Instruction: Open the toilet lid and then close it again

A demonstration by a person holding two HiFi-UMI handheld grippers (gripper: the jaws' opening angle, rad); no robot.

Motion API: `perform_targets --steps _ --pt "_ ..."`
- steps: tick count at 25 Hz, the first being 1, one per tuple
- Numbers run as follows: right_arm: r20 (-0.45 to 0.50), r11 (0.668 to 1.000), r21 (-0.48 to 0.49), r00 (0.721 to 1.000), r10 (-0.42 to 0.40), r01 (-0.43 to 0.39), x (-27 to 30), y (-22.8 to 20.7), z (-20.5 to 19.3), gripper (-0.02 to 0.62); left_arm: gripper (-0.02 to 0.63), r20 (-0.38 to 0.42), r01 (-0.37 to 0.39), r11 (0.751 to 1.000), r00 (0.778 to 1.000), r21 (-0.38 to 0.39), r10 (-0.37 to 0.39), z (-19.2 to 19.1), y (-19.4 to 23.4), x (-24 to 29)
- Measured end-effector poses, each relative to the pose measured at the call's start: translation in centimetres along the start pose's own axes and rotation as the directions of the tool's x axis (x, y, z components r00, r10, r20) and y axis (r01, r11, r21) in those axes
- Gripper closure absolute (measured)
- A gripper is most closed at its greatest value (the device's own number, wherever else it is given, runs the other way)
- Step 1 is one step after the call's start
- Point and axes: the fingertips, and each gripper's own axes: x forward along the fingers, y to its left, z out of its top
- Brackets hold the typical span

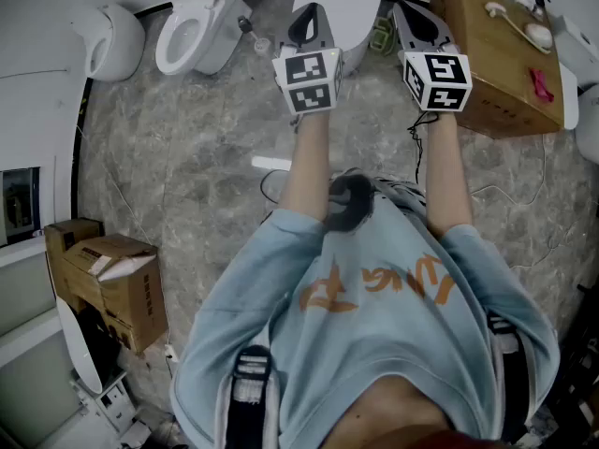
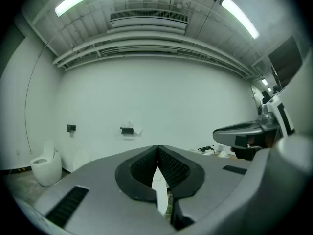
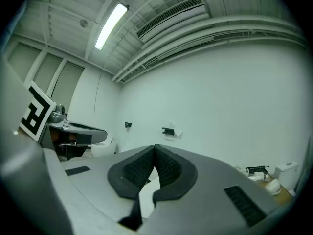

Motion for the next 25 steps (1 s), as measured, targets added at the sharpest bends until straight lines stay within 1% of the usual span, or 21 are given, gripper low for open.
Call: perform_targets --steps 4,6,12,13,14,16,17,18,22,25 --pt "-0.003 1.0 0.004 1.0 0.014 -0.014 0.4 0.8 -0.3 0.583 0.58 -0.008 0.002 1.0 1.0 0.004 -0.002 -0.7 0.4 -0.3" --pt "0.011 1.0 0.024 1.0 -0.011 0.011 1.0 0.8 -0.4 0.583 0.58 -0.008 -0.011 1.0 1.0 -0.003 0.011 -1.0 1.5 -0.3" --pt "0.056 0.987 0.147 0.995 -0.079 0.07 2.8 0.8 -0.3 0.583 0.58 -0.014 -0.062 0.998 0.998 -0.031 0.062 -2.0 6.1 -0.6" --pt "0.054 0.986 0.145 0.994 -0.09 0.082 2.9 1.1 -0.3 0.583 0.58 -0.013 -0.065 0.997 0.998 -0.04 0.064 -2.1 6.7 -0.6" --pt "0.043 0.99 0.111 0.994 -0.098 0.093 3.0 1.6 -0.5 0.583 0.58 -0.012 -0.066 0.997 0.998 -0.05 0.065 -2.4 7.3 -0.6" --pt "0.001 0.993 -0.029 0.994 -0.111 0.111 3.0 2.6 -0.9 0.583 0.58 -0.016 -0.059 0.996 0.998 -0.068 0.058 -2.8 7.9 -0.5" --pt "-0.014 0.99 -0.08 0.993 -0.12 0.119 3.0 2.7 -1.0 0.583 0.58 -0.018 -0.05 0.996 0.999 -0.073 0.049 -3.0 7.9 -0.3" --pt "-0.021 0.988 -0.093 0.991 -0.129 0.127 3.0 2.4 -1.0 0.583 0.58 -0.019 -0.038 0.996 0.999 -0.076 0.037 -3.0 7.7 0.0" --pt "-0.032 0.985 -0.044 0.985 -0.169 0.167 3.1 -0.1 -1.3 0.583 0.58 -0.01 0.001 0.997 1.0 -0.079 -0.002 -2.8 6.7 2.0" --pt "-0.039 0.985 -0.042 0.985 -0.167 0.166 4.3 -1.1 -2.0 0.583 0.58 -0.013 0.012 0.997 1.0 -0.078 -0.013 -3.1 6.5 4.1"
